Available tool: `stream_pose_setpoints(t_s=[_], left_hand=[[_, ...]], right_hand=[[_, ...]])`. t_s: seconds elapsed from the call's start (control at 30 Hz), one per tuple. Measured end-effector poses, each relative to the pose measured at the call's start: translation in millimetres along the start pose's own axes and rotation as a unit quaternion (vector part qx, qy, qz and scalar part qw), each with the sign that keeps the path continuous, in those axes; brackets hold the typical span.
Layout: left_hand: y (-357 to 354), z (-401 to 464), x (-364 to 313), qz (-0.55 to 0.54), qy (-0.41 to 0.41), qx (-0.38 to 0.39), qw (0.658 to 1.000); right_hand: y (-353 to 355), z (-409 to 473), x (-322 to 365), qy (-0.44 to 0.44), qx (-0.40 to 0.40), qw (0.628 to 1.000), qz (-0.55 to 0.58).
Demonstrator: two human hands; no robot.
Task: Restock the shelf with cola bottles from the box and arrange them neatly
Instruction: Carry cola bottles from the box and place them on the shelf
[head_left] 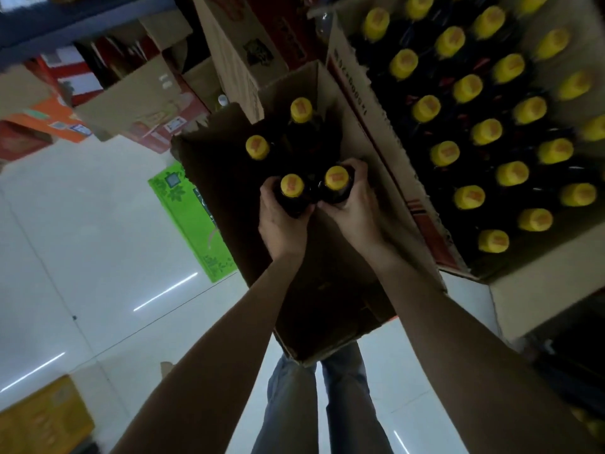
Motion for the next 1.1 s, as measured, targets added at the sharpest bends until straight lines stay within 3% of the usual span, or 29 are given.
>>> stream_pose_setpoints(t_s=[0.2,0.43,0.67,0.83,1.1], left_hand=[[59.7,-45.3,-81.9,0.009,-0.201,0.010,0.980],[85.6,-119.5,-184.3,-0.074,-0.314,0.192,0.927],[43.5,-234.8,-225.5,-0.087,-0.294,0.377,0.874],[8.8,-351.2,-228.1,-0.062,-0.314,0.504,0.802],[-25.6,-582.0,-208.4,-0.016,-0.315,0.616,0.722]], right_hand=[[71.0,-75.2,62.3,0.028,-0.112,0.987,0.116],[160.0,-187.5,113.3,0.011,-0.222,0.953,0.208],[221.6,-325.6,90.0,-0.050,-0.314,0.919,0.234],[249.5,-459.1,54.2,-0.088,-0.411,0.879,0.227],[274.5,-719.6,-13.7,-0.153,-0.542,0.791,0.240]])
Point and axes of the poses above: each hand's wrist, its own z-axis towards the middle knuckle, its own y-axis out of the back of the hand, x = y × z, the point moved 9 cm from there along z, towards the middle knuckle, and after that the axes turned 4 degrees about x, right-handed, at the moved point
